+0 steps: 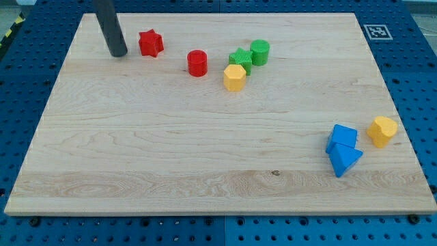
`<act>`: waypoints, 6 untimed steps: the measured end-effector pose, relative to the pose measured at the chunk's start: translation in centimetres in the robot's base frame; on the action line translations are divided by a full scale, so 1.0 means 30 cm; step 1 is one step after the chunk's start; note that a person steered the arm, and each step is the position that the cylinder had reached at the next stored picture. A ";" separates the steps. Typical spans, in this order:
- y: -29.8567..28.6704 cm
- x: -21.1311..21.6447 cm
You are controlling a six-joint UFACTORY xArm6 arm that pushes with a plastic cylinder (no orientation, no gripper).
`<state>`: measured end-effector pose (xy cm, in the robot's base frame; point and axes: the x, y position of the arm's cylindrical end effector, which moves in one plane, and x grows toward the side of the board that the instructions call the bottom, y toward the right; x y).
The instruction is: Move the red star towards the red circle
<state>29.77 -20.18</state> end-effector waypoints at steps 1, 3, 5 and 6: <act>0.029 -0.097; 0.287 -0.062; 0.227 -0.116; 0.140 -0.116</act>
